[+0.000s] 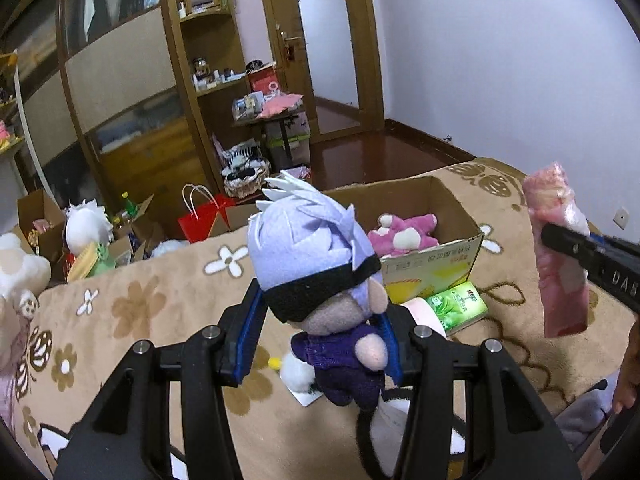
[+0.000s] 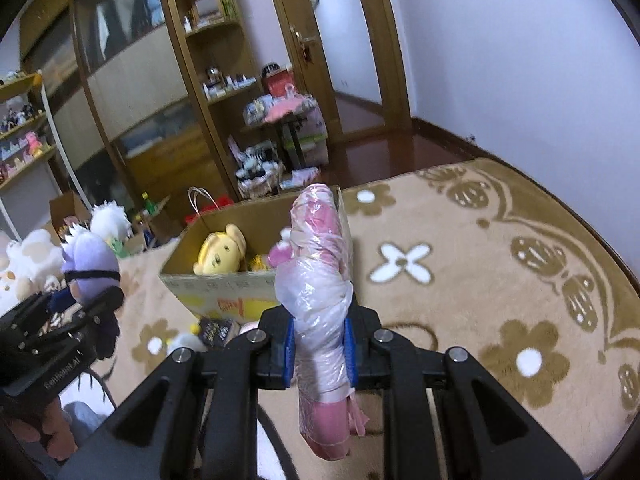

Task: Organize soft objects
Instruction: 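Lift the blindfolded doll with the left tool while the right tool lifts the pink wrapped item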

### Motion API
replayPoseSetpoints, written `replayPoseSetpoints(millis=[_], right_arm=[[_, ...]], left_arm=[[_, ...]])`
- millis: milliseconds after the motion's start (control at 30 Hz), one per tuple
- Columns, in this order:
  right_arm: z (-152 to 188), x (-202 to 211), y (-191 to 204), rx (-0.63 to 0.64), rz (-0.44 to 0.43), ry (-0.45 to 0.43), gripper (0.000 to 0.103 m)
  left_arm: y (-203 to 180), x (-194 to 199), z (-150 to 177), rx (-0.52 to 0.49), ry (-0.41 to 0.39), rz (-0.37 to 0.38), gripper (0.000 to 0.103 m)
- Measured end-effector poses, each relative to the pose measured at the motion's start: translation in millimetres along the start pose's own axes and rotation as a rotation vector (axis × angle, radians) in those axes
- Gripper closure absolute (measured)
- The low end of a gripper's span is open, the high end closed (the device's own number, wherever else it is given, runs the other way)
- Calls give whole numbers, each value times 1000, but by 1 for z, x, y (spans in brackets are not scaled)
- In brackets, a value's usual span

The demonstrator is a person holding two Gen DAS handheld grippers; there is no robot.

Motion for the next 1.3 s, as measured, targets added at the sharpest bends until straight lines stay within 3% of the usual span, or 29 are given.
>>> replayPoseSetpoints(millis=[233, 633, 1100, 1300], right_arm=[[-17, 8, 3, -15, -28, -79, 83], [-46, -3, 4, -26, -63, -170, 83], [-72, -22, 20, 37, -88, -200, 83], [-81, -38, 21, 50, -137, -185, 83]], left_arm=[[0, 5, -13, -21, -54, 5, 54], [-2, -6, -49, -53, -159, -54, 54], [5, -36, -76, -49, -184, -68, 54], [7, -50, -75, 0, -152, -40, 54]])
Point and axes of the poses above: each gripper's, at about its wrist camera, not at the fingertips, and x roughly against the way its jaws point, y to its left, z to its underside, the point moved 1 cm from there along -x, roughly the way its jaws point, and after that the axes turned 5 degrees about z, right-handed, at the moved point
